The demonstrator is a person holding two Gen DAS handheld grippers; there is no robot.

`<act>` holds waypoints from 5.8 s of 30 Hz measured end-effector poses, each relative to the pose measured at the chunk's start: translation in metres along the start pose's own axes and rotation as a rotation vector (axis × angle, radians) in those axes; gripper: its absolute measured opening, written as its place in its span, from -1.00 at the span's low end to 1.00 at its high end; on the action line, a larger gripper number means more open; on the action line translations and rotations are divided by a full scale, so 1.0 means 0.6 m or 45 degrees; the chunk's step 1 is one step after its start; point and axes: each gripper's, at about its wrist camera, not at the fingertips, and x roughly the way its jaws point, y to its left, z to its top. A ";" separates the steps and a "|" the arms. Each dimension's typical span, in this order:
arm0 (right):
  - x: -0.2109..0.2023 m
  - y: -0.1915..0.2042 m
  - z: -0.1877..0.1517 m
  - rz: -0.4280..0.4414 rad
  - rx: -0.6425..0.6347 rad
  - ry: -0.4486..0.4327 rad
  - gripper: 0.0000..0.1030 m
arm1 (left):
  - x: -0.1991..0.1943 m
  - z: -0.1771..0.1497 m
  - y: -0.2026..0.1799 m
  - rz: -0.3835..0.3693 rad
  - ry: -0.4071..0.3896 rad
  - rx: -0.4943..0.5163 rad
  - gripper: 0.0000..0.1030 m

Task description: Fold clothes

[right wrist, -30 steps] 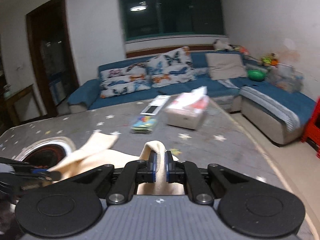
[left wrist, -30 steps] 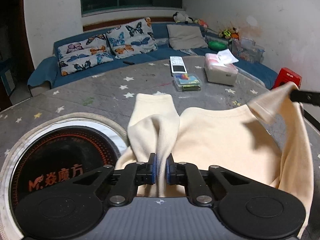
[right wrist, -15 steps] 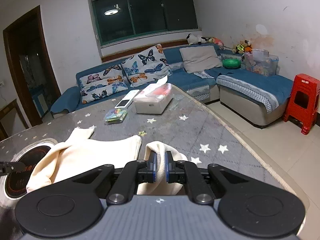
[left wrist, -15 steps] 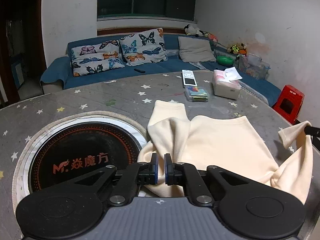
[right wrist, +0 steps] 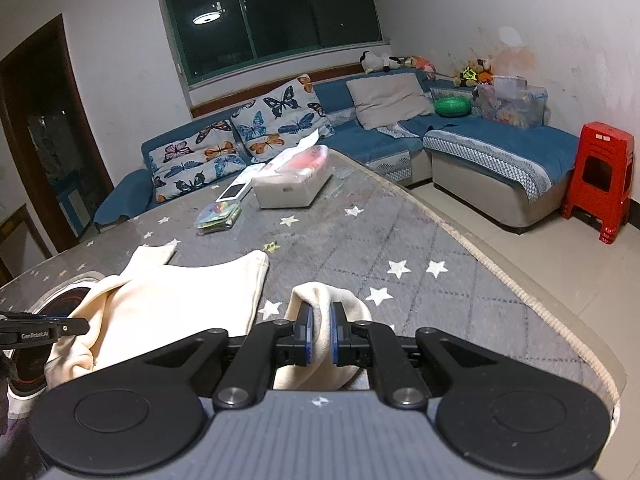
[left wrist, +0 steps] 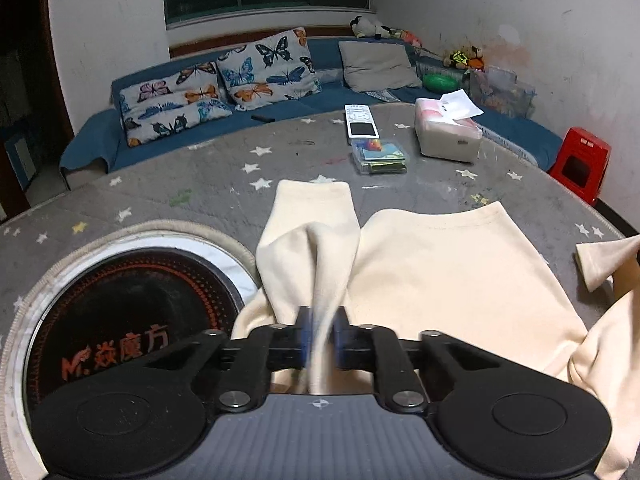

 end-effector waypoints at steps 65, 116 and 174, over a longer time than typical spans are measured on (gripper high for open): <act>-0.005 -0.021 -0.024 -0.058 0.010 0.028 -0.83 | -0.114 -0.071 0.115 0.129 -0.166 -0.183 -0.96; 0.007 0.001 -0.039 -0.023 -0.024 0.088 -0.72 | -0.201 -0.221 0.239 0.435 -0.099 -0.481 -0.86; 0.039 0.037 -0.016 -0.104 -0.378 0.125 -0.60 | -0.313 -0.281 0.245 0.473 -0.068 -0.529 -0.42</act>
